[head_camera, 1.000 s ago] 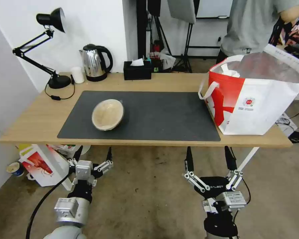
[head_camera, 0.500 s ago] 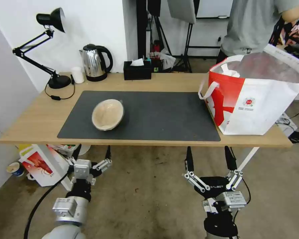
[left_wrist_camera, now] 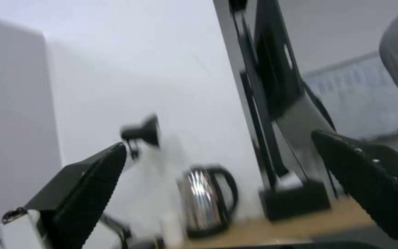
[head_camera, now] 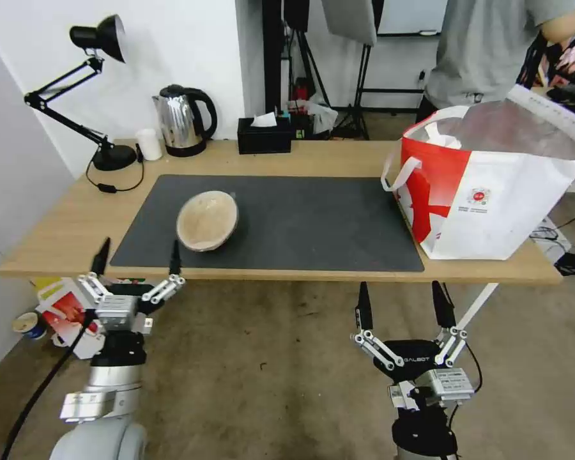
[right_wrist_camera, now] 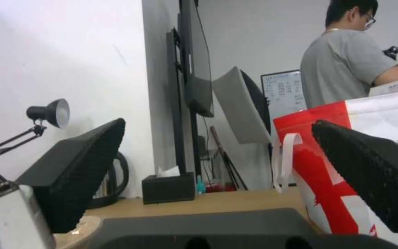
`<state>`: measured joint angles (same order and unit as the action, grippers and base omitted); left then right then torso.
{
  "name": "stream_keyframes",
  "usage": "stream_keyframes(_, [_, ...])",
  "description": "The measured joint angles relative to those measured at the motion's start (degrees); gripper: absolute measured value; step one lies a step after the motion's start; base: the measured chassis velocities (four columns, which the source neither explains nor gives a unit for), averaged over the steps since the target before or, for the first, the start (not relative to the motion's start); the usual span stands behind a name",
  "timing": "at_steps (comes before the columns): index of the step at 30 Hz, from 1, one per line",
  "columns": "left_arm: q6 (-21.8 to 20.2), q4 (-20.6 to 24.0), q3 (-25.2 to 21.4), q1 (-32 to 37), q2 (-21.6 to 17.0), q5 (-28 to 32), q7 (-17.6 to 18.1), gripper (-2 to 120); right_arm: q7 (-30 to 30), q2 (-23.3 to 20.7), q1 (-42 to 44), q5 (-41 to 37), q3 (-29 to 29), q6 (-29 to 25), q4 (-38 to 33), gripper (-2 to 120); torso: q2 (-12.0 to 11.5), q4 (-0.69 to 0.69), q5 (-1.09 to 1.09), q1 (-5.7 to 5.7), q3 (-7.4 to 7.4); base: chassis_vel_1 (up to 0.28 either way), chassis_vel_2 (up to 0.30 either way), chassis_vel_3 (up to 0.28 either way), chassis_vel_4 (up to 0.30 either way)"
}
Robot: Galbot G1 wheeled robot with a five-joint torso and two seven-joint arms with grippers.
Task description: Pick up the trash from the table and place it into the takeout bag.
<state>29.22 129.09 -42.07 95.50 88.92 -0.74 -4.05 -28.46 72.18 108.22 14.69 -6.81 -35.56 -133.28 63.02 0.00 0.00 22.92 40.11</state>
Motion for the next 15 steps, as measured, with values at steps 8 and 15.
stream_keyframes(8, [9.6,-0.9,-3.4,-2.5,1.0,-0.2,-1.4,100,0.0,0.0,0.0,0.0,0.0,0.0,0.0,100,0.0,0.00,0.00,0.00,0.00,0.000,0.000,0.000,0.000])
stream_keyframes(15, [9.2,2.2,-0.8,0.6,-0.9,5.1,-10.5,100,0.0,0.0,0.0,0.0,0.0,0.0,0.0,100,0.0,0.02,0.02,-0.01,0.00,0.000,0.000,0.000,0.000])
